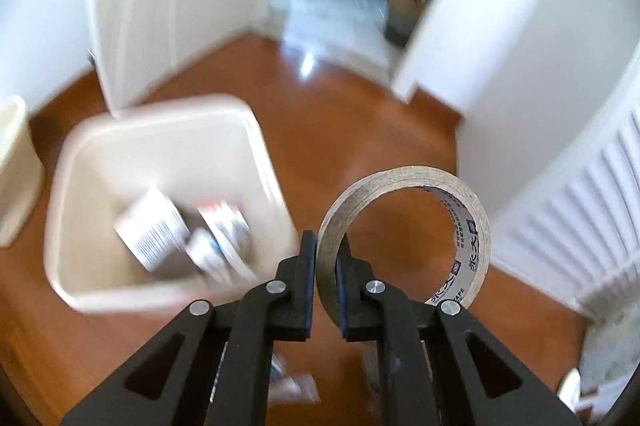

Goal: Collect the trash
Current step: 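Carry the tape roll over the wastebasket and open the left tool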

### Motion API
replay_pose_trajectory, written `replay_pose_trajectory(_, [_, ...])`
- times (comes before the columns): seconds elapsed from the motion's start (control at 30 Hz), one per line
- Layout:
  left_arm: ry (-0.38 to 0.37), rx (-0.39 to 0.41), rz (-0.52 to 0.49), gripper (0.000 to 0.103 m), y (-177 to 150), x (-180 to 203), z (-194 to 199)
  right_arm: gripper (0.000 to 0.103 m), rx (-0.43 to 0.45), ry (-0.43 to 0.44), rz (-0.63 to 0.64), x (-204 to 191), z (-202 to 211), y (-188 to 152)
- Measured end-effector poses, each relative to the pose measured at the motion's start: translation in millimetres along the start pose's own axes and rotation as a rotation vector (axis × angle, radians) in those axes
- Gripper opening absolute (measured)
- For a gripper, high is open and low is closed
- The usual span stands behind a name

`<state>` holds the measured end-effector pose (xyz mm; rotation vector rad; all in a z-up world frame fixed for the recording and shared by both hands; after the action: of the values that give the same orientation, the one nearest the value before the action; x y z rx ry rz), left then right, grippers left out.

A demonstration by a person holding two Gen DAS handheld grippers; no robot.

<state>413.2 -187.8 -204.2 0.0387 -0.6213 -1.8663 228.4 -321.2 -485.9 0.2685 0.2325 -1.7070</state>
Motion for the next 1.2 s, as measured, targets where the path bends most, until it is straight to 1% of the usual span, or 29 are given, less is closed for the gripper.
replay_pose_trajectory(0.07, [0.088,0.073,0.013,0.009,27.4,-29.1,13.9,0.017,-0.005,-0.006,0.002,0.2,-1.5,-0.6])
replay_pose_trajectory(0.13, [0.161,0.092,0.05,0.009,49.5,-57.0,13.7,0.017,-0.008,-0.009,0.001,0.5,-2.5,-1.0])
replay_pose_trajectory(0.23, [0.272,0.056,0.113,0.009,60.3,-103.9,-10.9,0.017,-0.007,-0.024,0.012,-1.0,-3.0,-0.9])
replay_pose_trajectory(0.33, [0.346,0.009,0.144,0.009,45.2,-133.2,-42.7,0.017,-0.001,-0.041,0.03,-4.1,-2.4,-0.2])
replay_pose_trajectory(0.37, [0.359,-0.003,0.145,0.009,41.7,-138.2,-50.2,0.017,-0.001,-0.044,0.033,-4.2,-2.4,-0.2])
replay_pose_trajectory(0.47, [0.38,-0.02,0.172,0.012,31.3,-148.3,-62.7,0.017,-0.004,-0.056,0.037,-3.5,-3.7,-1.4])
replay_pose_trajectory(0.57, [0.385,-0.032,0.181,0.021,28.6,-149.5,-65.3,0.017,-0.009,-0.084,0.046,-1.9,-5.2,-2.6])
replay_pose_trajectory(0.63, [0.378,-0.034,0.171,0.036,24.0,-146.7,-64.0,0.017,-0.004,-0.094,0.052,-3.9,-5.1,-2.2])
replay_pose_trajectory(0.7, [0.383,-0.028,0.161,0.046,22.8,-146.9,-57.5,0.017,-0.003,-0.1,0.057,-5.7,-5.4,-1.5])
replay_pose_trajectory(0.77, [0.378,0.011,0.152,0.055,25.7,-145.2,-51.0,0.017,0.0,-0.103,0.059,-6.5,-5.9,-1.2])
replay_pose_trajectory(0.8, [0.386,0.02,0.142,0.065,27.2,-143.9,-48.3,0.017,-0.001,-0.105,0.06,-6.4,-6.5,-1.2])
replay_pose_trajectory(0.87, [0.391,0.037,0.137,0.067,28.7,-139.8,-41.6,0.017,-0.007,-0.107,0.058,-6.3,-8.2,-2.0])
replay_pose_trajectory(1.0, [0.36,0.082,0.152,0.067,23.0,-134.9,-22.9,0.017,0.021,-0.115,0.051,-4.3,-0.5,3.4])
replay_pose_trajectory(1.07, [0.348,0.106,0.178,0.067,6.4,-134.1,-10.5,0.017,0.048,-0.116,0.042,-2.5,9.6,11.0])
replay_pose_trajectory(1.1, [0.347,0.11,0.196,0.067,-7.1,-134.8,-4.9,0.017,0.066,-0.115,0.039,-2.7,17.1,17.4])
replay_pose_trajectory(1.17, [0.348,0.107,0.221,0.068,-28.2,-136.8,-0.3,0.017,0.101,-0.112,0.046,-5.0,31.3,28.7])
replay_pose_trajectory(1.2, [0.353,0.104,0.244,0.068,-46.3,-139.3,2.3,0.017,0.128,-0.111,0.057,-9.0,41.9,37.2])
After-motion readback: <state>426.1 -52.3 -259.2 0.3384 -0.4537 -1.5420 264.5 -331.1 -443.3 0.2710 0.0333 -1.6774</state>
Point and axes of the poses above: each gripper's, at about its wrist camera, not at the fingertips, and z roughly against the way its jaws point, x to its right, y to its top, the point moved 9 cm from there along -z, roughly the way its jaws point, and after that the axes turned 14 degrees about -x, right-handed, at the moved point
